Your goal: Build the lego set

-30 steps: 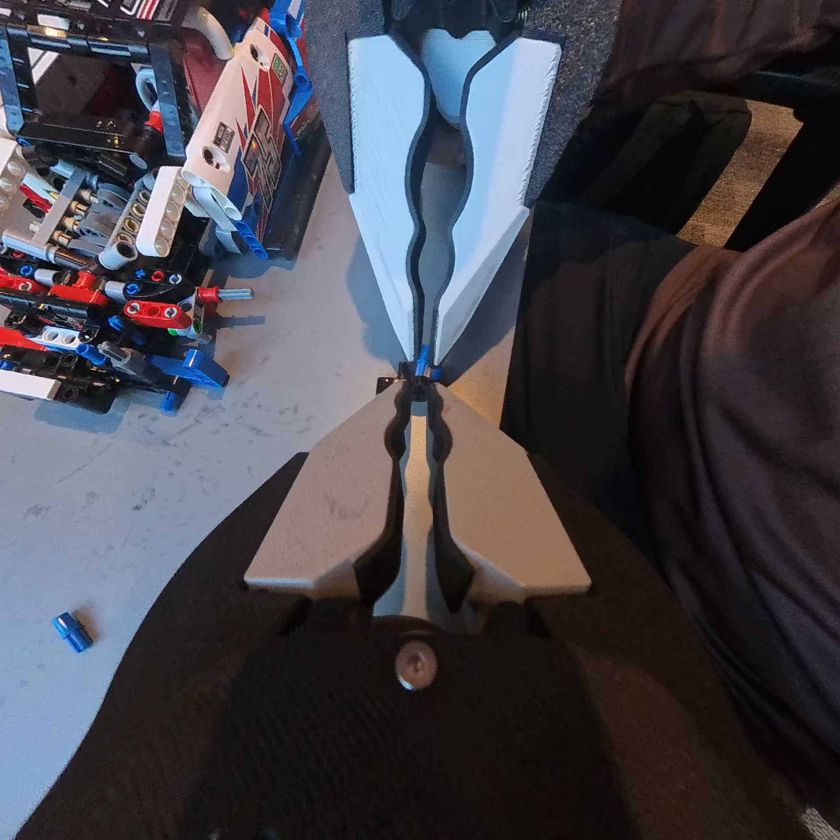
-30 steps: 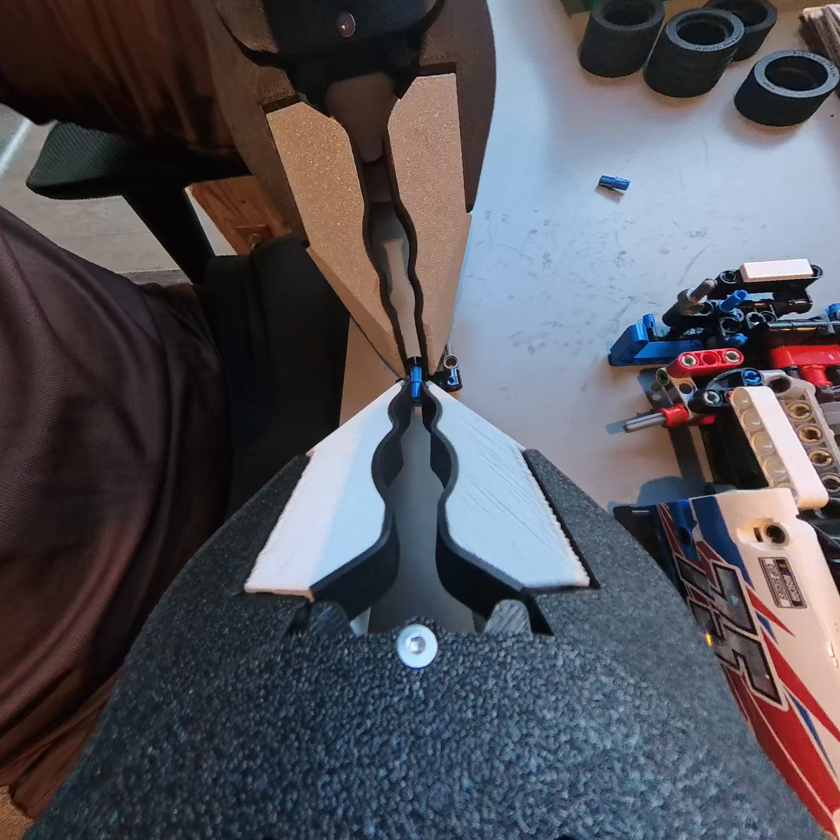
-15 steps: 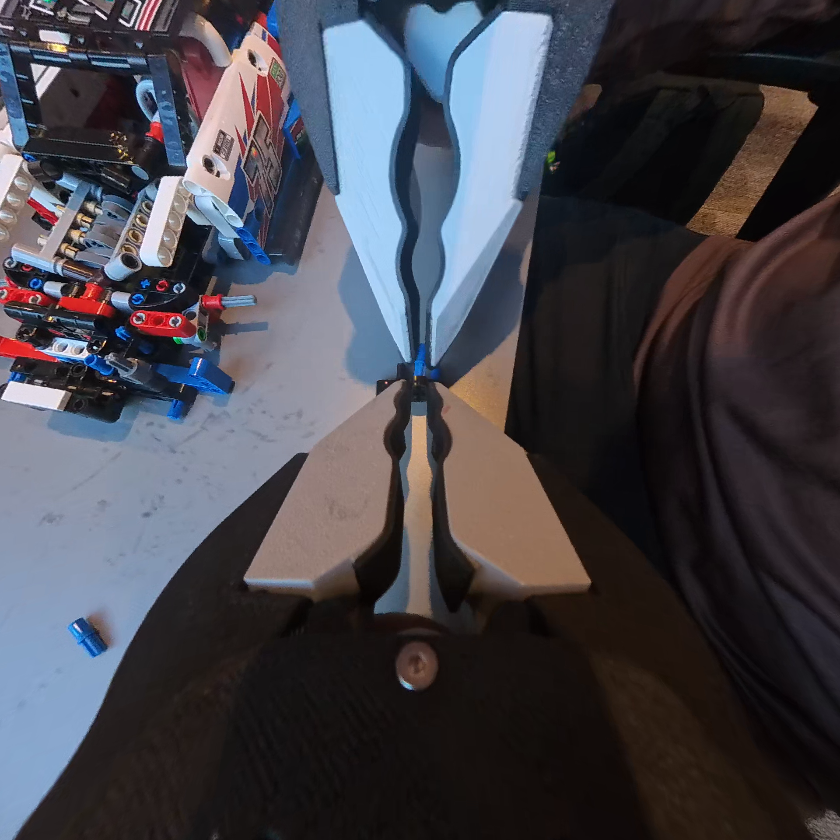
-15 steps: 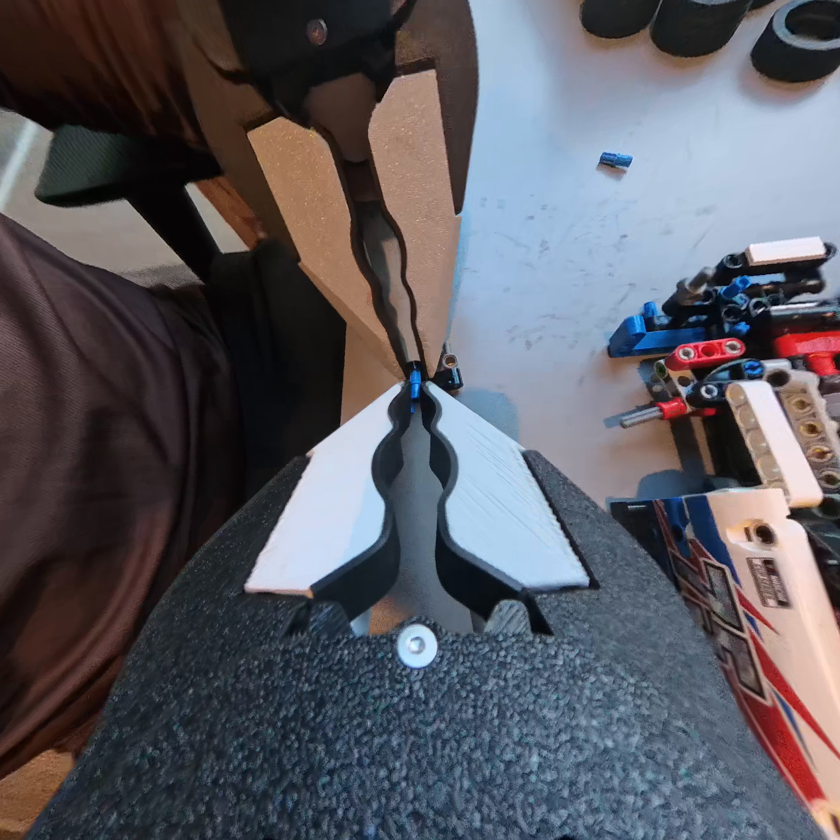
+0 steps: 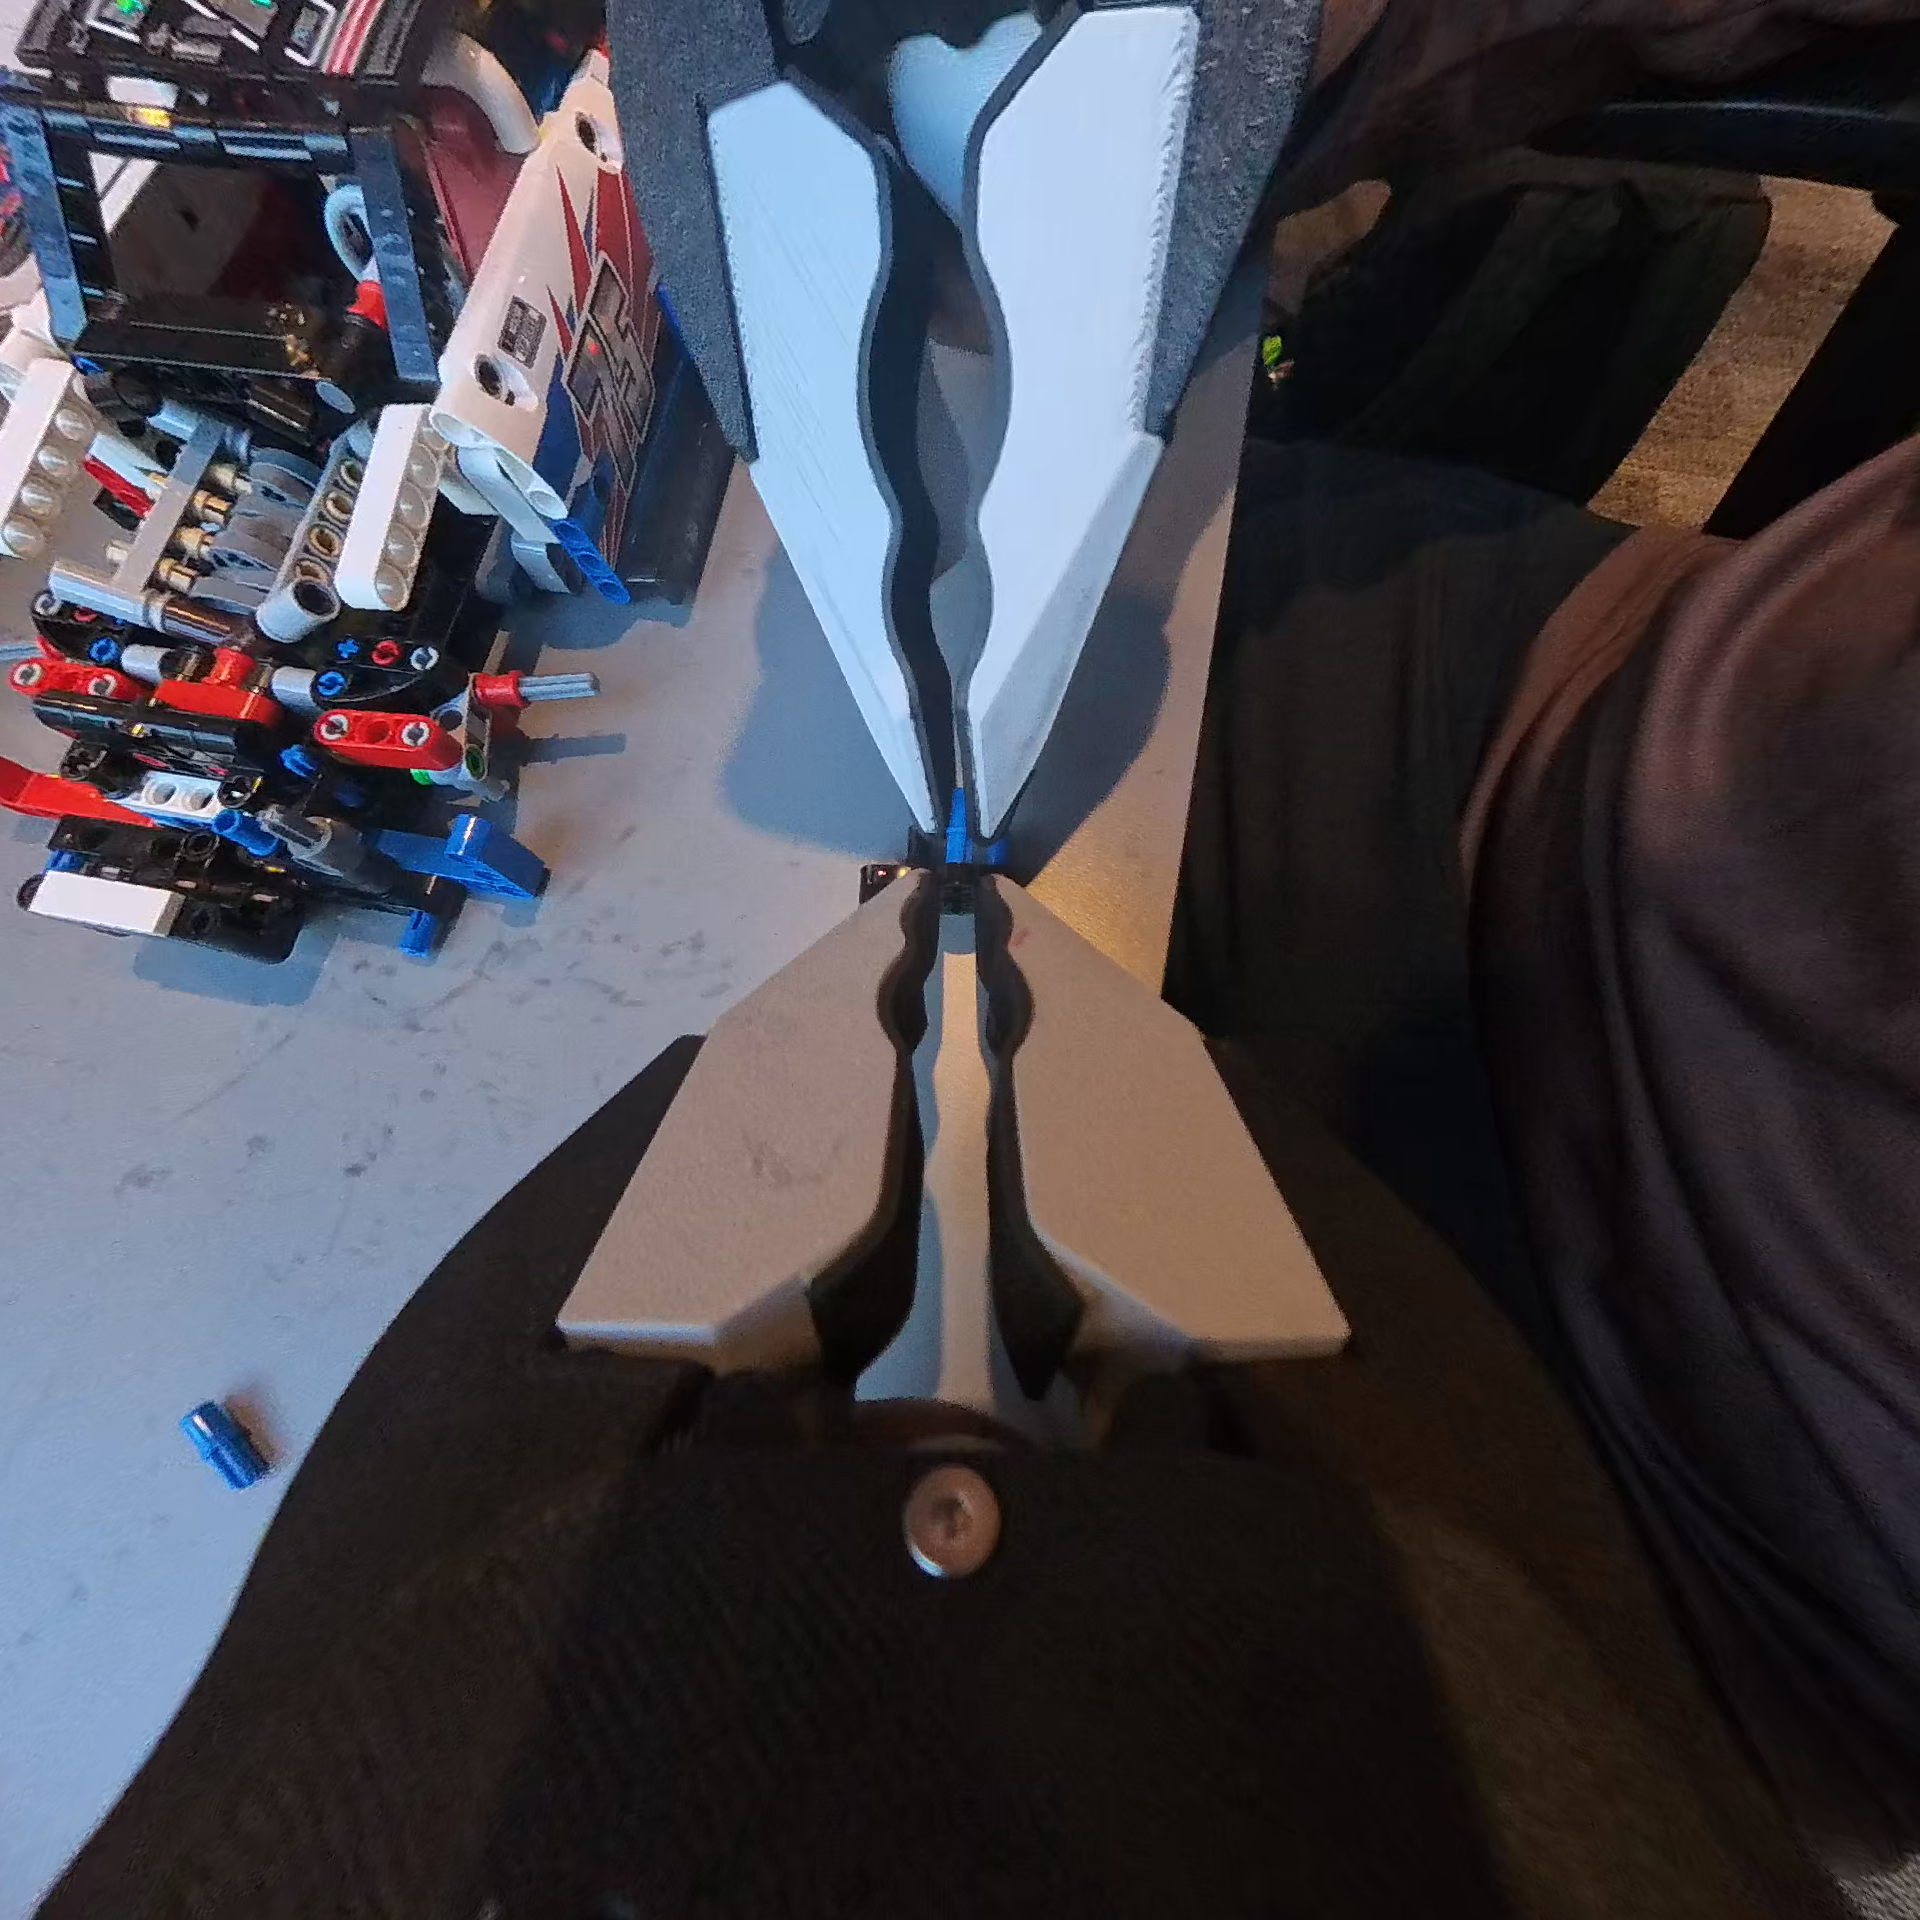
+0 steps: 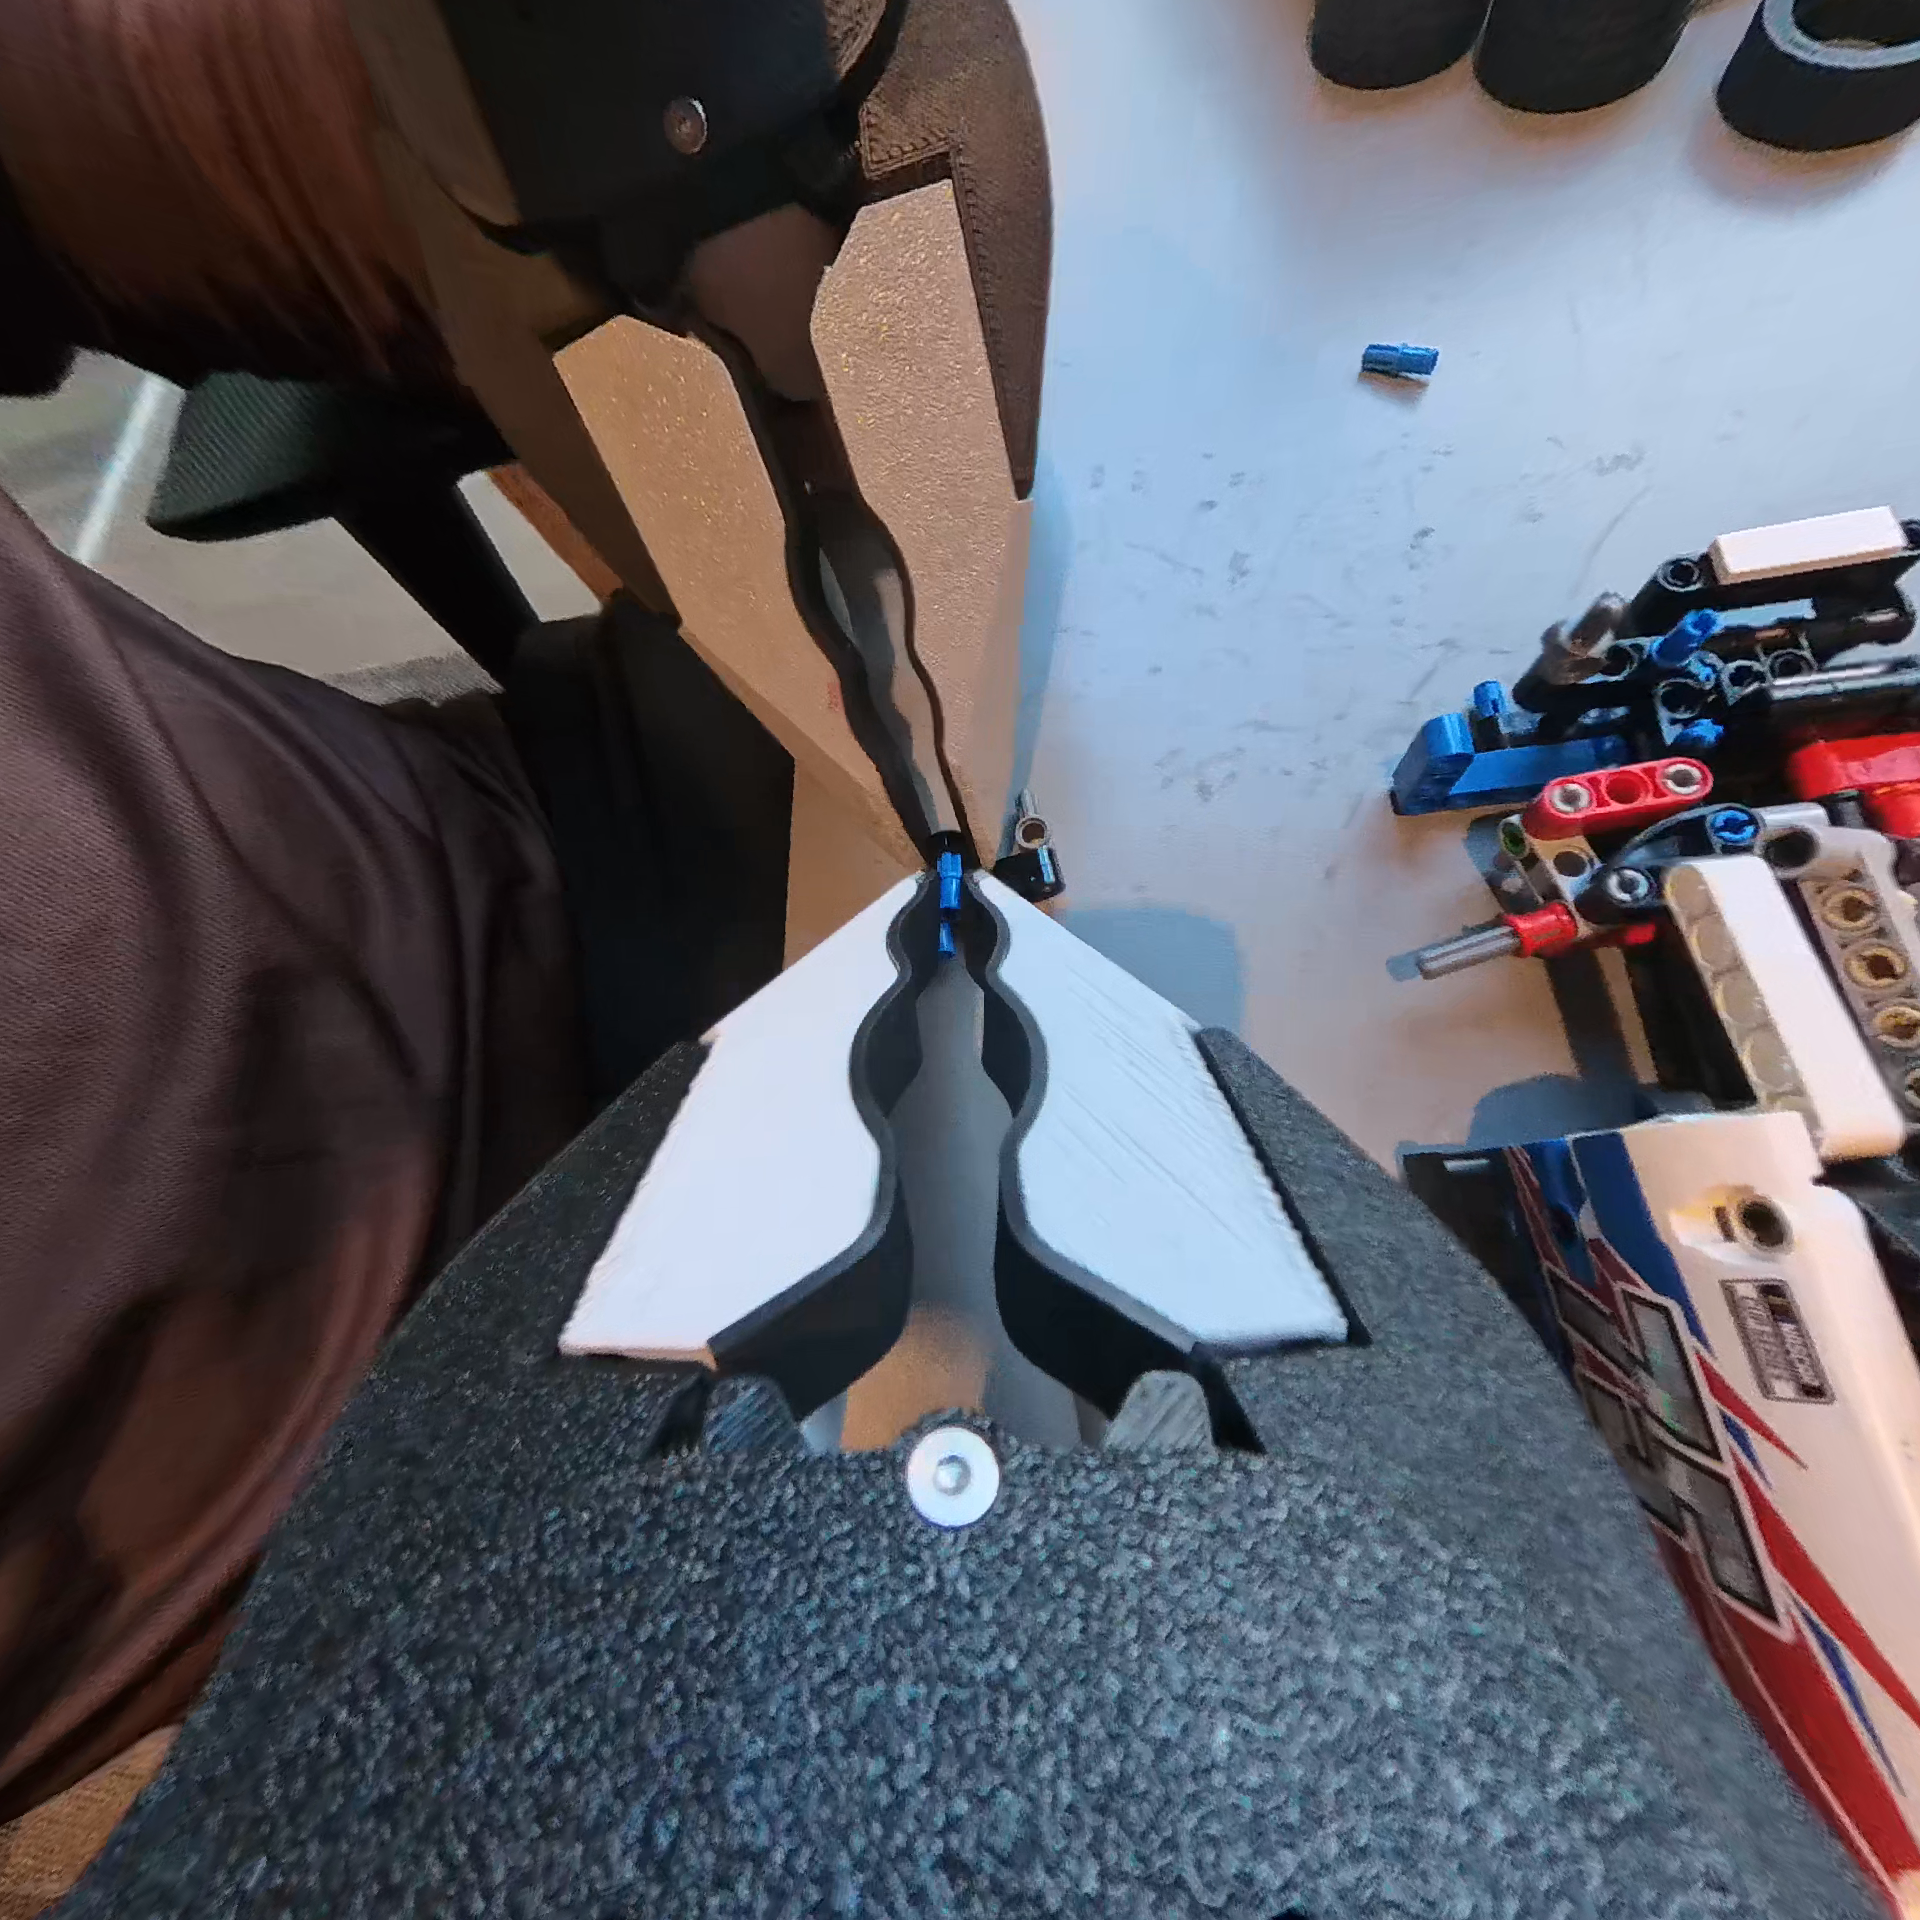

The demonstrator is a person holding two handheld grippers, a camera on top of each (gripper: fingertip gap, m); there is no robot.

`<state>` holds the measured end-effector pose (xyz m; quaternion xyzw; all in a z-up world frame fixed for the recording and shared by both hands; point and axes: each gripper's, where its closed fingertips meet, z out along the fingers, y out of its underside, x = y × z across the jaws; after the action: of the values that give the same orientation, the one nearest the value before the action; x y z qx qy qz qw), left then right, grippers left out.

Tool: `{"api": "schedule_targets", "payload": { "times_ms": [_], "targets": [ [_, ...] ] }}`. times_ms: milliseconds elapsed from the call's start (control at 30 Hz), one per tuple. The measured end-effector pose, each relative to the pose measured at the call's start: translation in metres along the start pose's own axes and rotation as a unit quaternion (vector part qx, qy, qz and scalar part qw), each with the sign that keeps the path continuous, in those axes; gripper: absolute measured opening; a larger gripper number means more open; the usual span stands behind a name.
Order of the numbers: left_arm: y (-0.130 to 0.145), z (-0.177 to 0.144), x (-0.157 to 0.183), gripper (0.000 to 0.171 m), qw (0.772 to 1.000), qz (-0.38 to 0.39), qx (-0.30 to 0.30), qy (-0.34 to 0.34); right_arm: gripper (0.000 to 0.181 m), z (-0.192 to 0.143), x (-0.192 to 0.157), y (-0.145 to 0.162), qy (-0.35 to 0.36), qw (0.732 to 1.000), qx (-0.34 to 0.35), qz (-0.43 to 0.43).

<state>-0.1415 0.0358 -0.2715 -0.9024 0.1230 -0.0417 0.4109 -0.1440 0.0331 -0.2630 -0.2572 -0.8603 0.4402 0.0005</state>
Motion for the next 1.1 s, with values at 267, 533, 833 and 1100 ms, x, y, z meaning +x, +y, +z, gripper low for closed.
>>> {"api": "schedule_targets", "payload": {
  "times_ms": [267,533,833,1100],
  "targets": [
    [0.001,0.000,-0.001,0.003,1.000,0.003,-0.007,-0.007,0.003,0.001,0.000,-0.001,0.035,0.999,-0.012,-0.040],
    [-0.001,0.002,0.001,0.004,1.000,0.014,-0.012,-0.011,0.003,0.003,0.000,0.001,0.060,0.994,-0.030,-0.086],
    [-0.001,0.002,-0.006,0.004,1.000,0.003,0.005,-0.026,0.005,0.001,0.006,0.000,0.017,1.000,0.017,-0.010],
    [-0.002,0.002,-0.009,0.004,0.999,0.001,0.006,-0.038,0.002,-0.014,0.008,0.005,0.035,0.999,0.039,-0.003]
  ]
}}
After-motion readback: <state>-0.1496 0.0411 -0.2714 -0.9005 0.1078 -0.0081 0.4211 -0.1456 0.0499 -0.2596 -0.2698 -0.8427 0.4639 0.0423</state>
